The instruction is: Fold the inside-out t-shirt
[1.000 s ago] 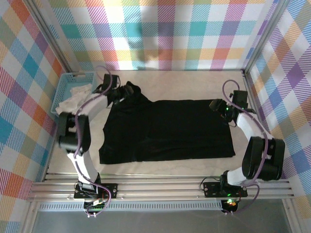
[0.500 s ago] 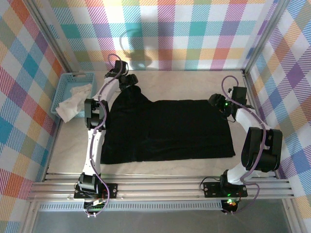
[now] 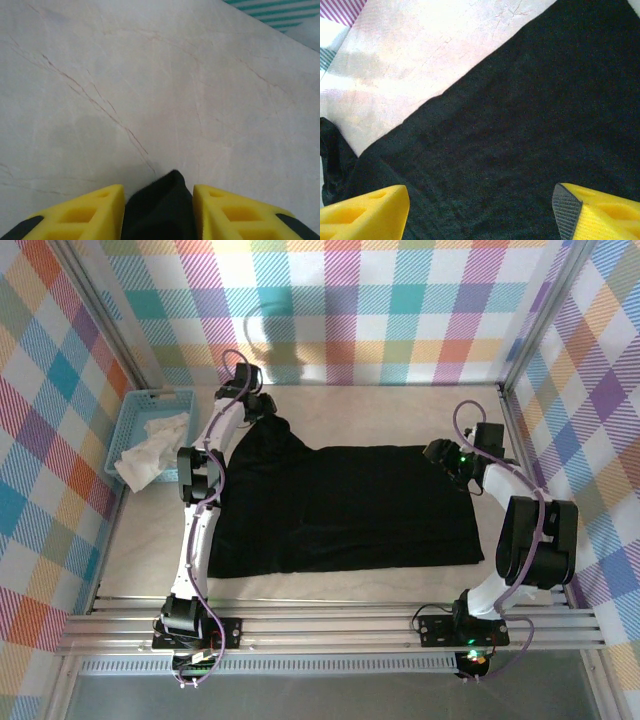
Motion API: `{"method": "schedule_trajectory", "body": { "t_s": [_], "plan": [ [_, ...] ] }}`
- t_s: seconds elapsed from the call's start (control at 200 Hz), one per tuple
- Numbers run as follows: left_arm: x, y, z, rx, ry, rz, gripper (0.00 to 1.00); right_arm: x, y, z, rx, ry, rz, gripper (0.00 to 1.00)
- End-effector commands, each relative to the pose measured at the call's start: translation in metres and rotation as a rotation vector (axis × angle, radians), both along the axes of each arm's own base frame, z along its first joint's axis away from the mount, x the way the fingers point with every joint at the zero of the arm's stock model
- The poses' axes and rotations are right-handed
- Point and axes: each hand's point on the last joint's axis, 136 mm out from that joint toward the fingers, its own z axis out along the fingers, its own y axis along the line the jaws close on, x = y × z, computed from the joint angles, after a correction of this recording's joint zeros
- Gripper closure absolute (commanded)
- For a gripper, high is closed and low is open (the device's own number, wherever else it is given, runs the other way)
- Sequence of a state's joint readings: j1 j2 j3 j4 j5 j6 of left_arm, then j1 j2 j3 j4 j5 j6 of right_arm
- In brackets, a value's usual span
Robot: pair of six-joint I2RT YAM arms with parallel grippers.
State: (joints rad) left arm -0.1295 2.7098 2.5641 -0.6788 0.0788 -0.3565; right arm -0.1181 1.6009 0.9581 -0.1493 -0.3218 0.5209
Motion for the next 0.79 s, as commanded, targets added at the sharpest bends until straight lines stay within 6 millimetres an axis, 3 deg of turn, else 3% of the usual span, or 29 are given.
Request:
{"method": "schedule_trajectory", "body": {
  "t_s": [0.0, 0.325, 0.45, 0.575, 0.79],
  "plan": [
    [0.009, 0.013, 0.006, 0.012, -0.028, 0.013, 0.71, 0.002, 0.006, -0.005, 0.035, 0.002, 0.013, 0.24],
    [0.012, 0.014, 0.022, -0.016, -0.059, -0.001, 0.89, 0.012, 0.004, -0.005, 0.020, 0.011, 0.018, 0.23],
    [0.009, 0.009, 0.047, -0.053, -0.079, -0.015, 1.00, 0.029, -0.025, 0.000, -0.129, 0.033, -0.057, 0.23],
    [0.001, 0.000, 0.070, -0.110, -0.080, -0.034, 1.00, 0.054, -0.058, 0.000, -0.258, 0.084, -0.168, 0.25],
    [-0.009, -0.008, 0.100, -0.169, -0.121, -0.041, 1.00, 0.095, -0.078, -0.021, -0.303, 0.174, -0.252, 0.36]
  ]
}}
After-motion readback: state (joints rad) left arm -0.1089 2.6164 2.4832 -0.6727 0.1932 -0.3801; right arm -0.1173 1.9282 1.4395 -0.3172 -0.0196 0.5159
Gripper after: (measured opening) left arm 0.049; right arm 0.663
